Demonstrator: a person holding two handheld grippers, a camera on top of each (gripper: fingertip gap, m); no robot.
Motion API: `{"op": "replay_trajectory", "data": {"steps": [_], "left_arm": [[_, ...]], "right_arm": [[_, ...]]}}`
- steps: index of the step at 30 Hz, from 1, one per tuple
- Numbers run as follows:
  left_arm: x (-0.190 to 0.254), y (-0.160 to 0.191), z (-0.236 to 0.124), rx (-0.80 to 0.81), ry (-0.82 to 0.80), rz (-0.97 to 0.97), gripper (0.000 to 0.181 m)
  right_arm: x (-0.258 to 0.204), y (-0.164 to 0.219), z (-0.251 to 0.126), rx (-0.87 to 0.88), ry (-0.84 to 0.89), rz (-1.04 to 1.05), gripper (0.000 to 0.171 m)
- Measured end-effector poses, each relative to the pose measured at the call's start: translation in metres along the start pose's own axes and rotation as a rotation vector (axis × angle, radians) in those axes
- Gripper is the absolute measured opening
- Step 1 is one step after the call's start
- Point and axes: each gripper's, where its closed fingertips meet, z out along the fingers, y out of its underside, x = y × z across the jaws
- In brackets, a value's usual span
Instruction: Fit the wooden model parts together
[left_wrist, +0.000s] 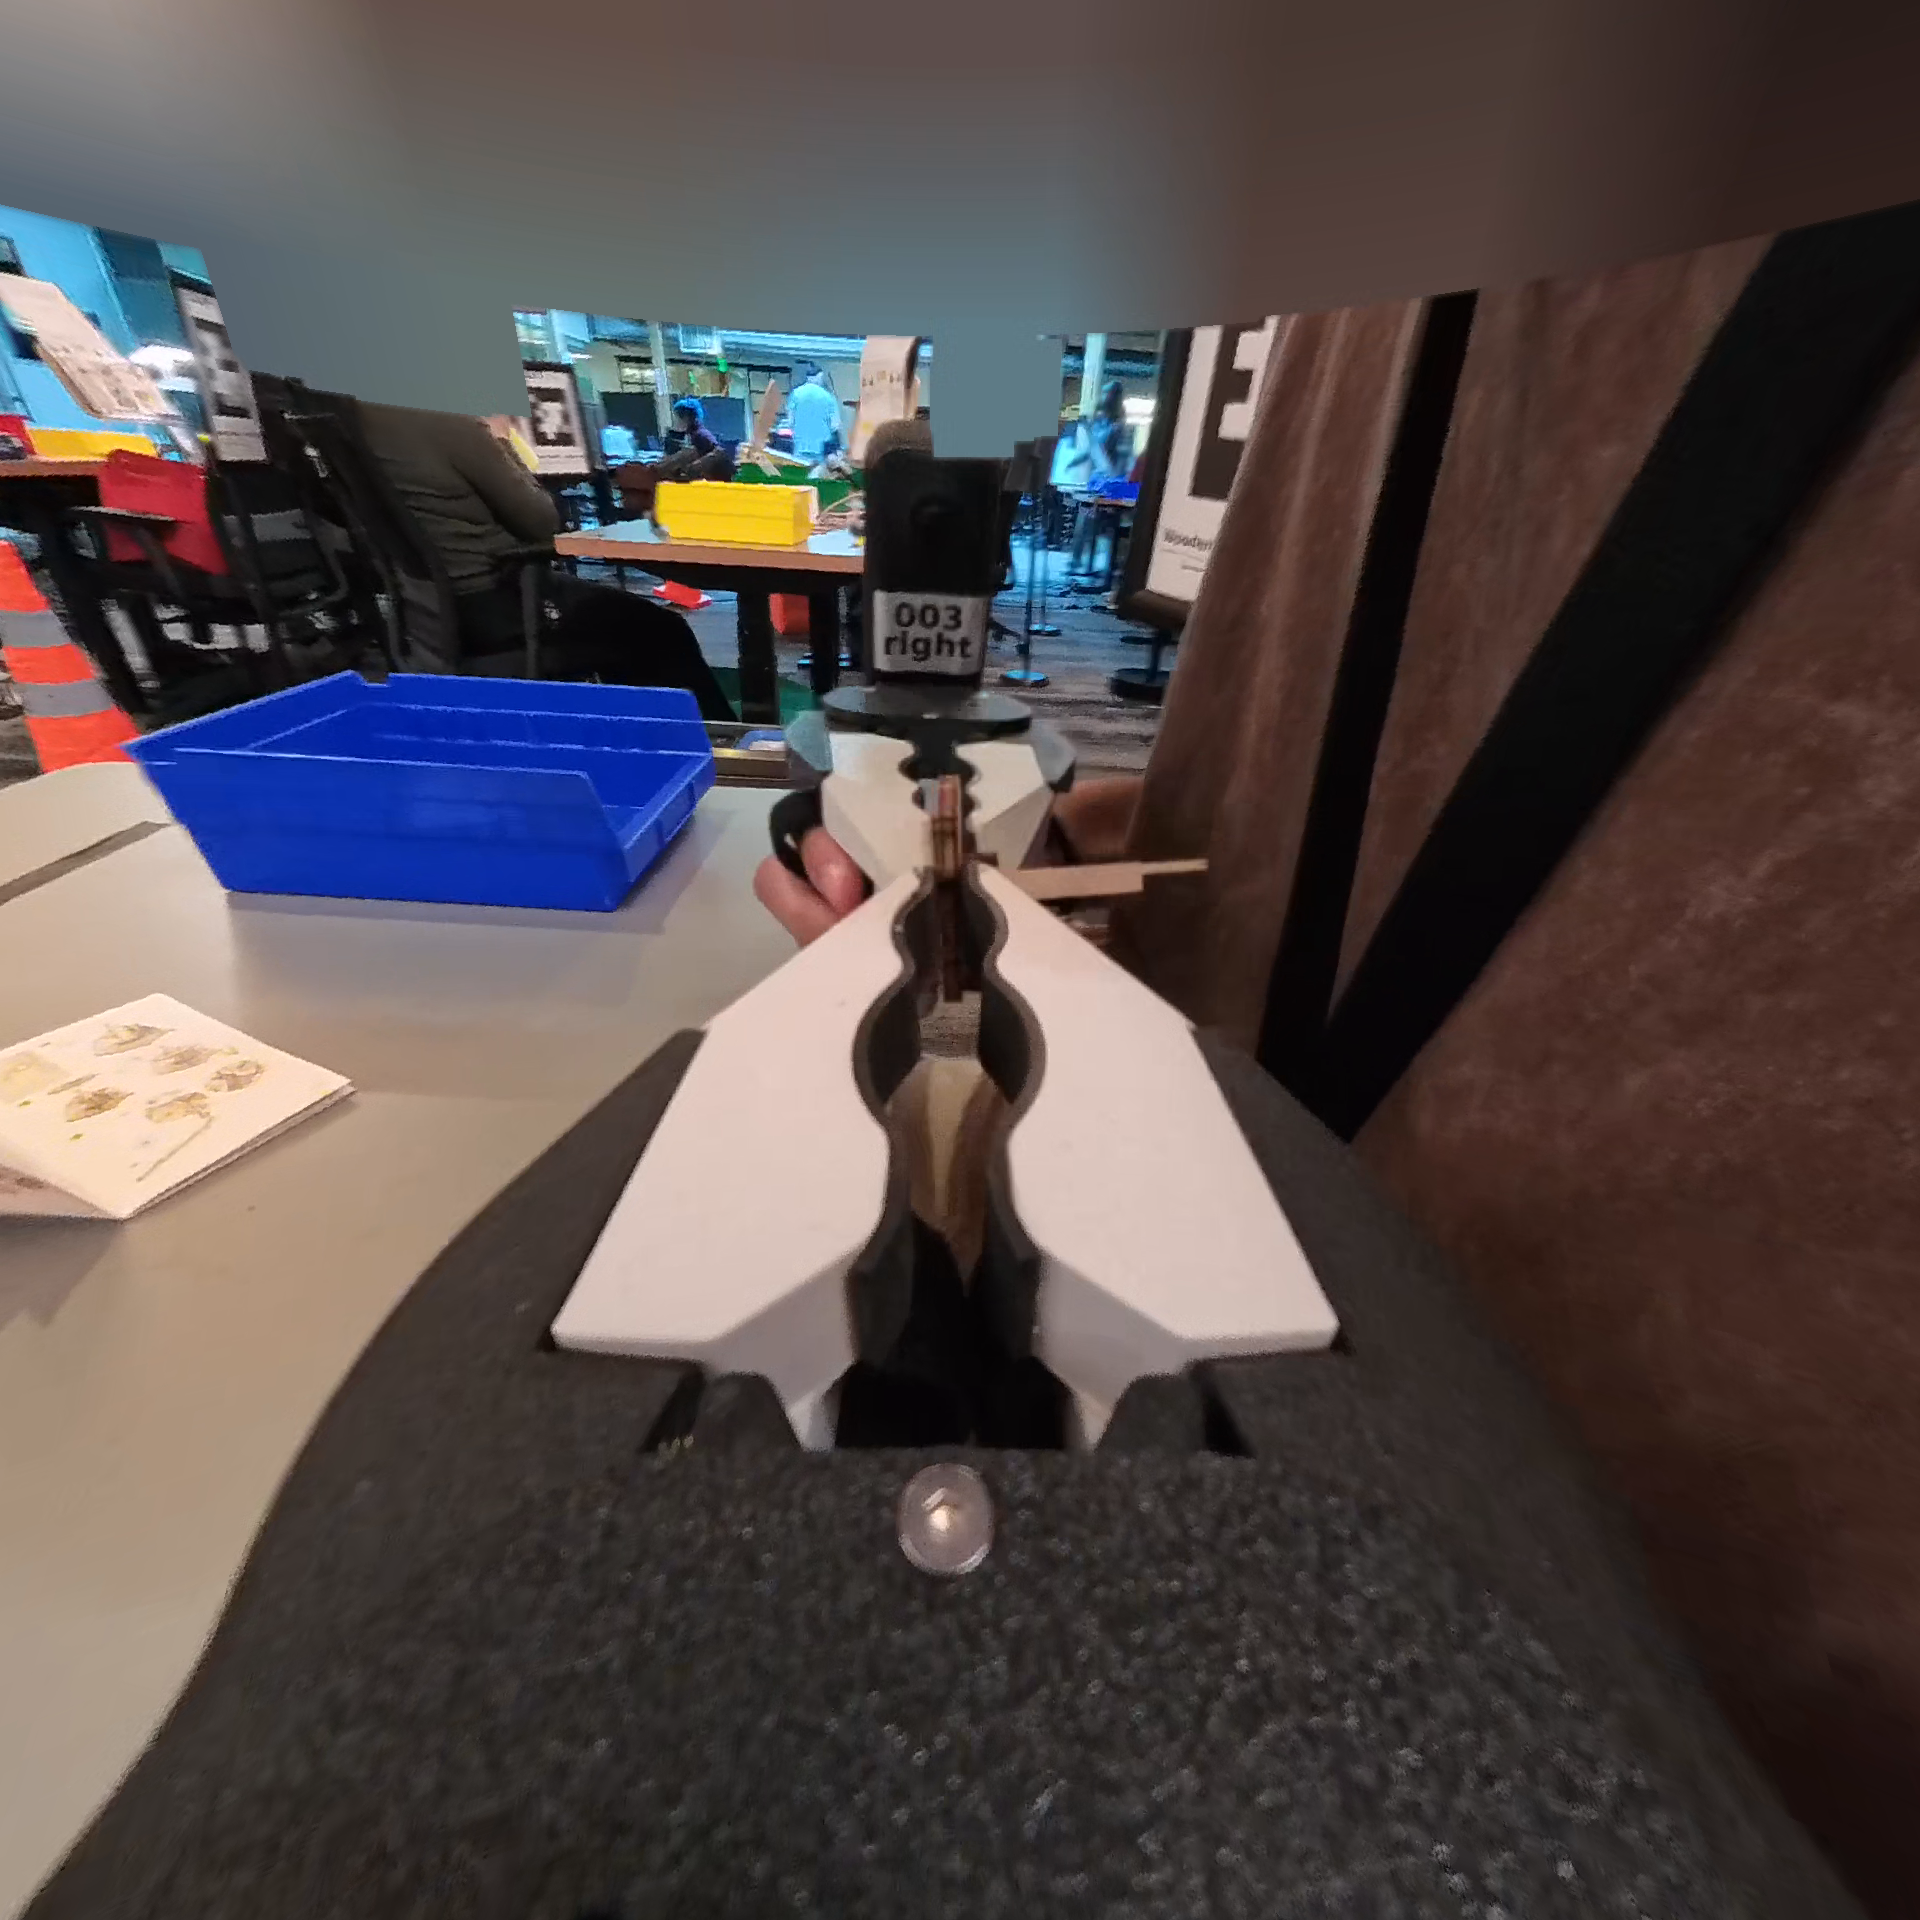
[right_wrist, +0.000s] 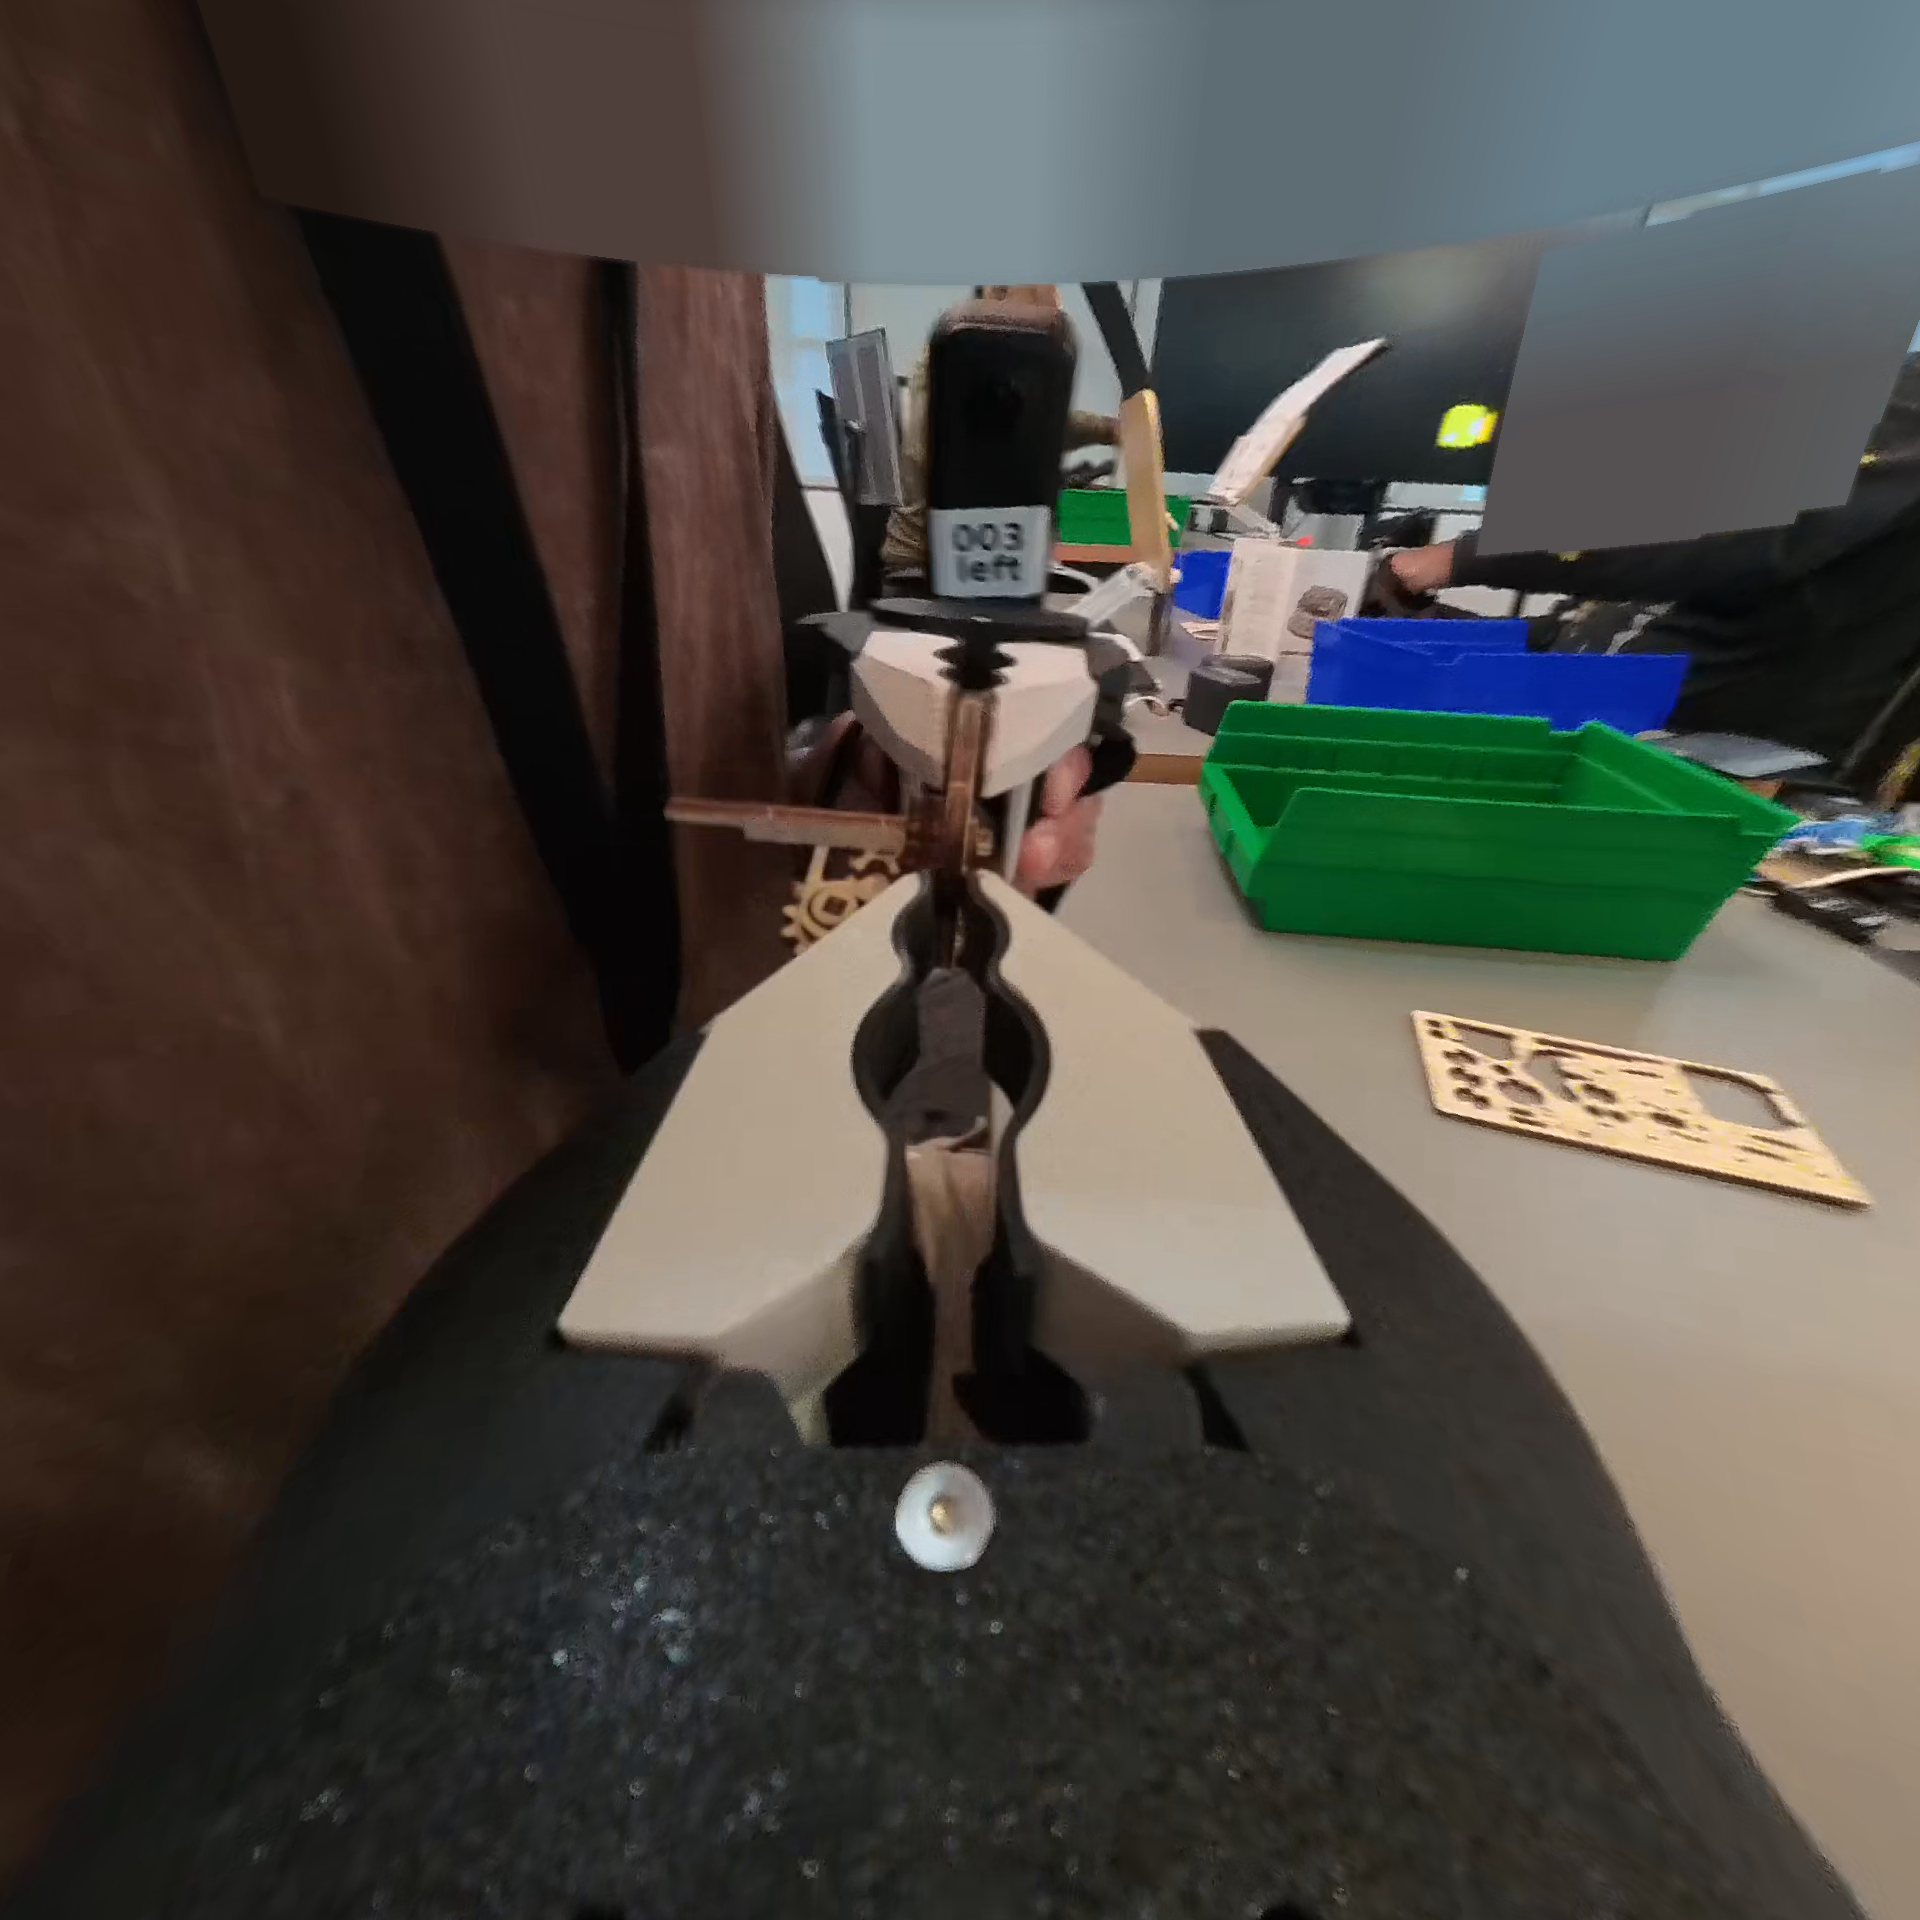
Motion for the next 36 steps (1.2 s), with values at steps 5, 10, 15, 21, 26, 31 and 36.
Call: {"op": "replay_trajectory", "data": {"steps": [5,10,15,21,26,31,36], "left_arm": [[-0.005,0.005,-0.002,-0.024,-0.030,0.007,0.001],[-0.011,0.002,-0.004,-0.005,-0.055,0.004,0.001],[-0.014,0.004,-0.003,-0.014,-0.087,0.014,0.001],[-0.017,0.007,-0.002,-0.022,-0.114,0.013,0.001],[-0.011,0.007,0.002,-0.012,-0.076,-0.015,0.001],[-0.010,0.009,0.005,0.015,-0.034,-0.107,0.001],[-0.002,0.013,0.008,-0.001,0.045,-0.149,0.001]], "right_arm": [[0.003,0.001,-0.001,-0.006,0.020,0.010,0.011],[0.002,-0.001,-0.002,0.014,-0.004,0.076,0.031],[0.002,0.000,0.002,0.022,0.012,0.103,0.035],[0.003,0.001,0.003,0.022,0.033,0.125,0.041],[0.003,0.003,-0.001,0.013,0.041,0.128,0.028],[0.003,0.005,-0.005,0.016,0.036,0.142,0.023],[0.002,-0.003,-0.010,0.065,-0.022,0.190,0.028]]}}
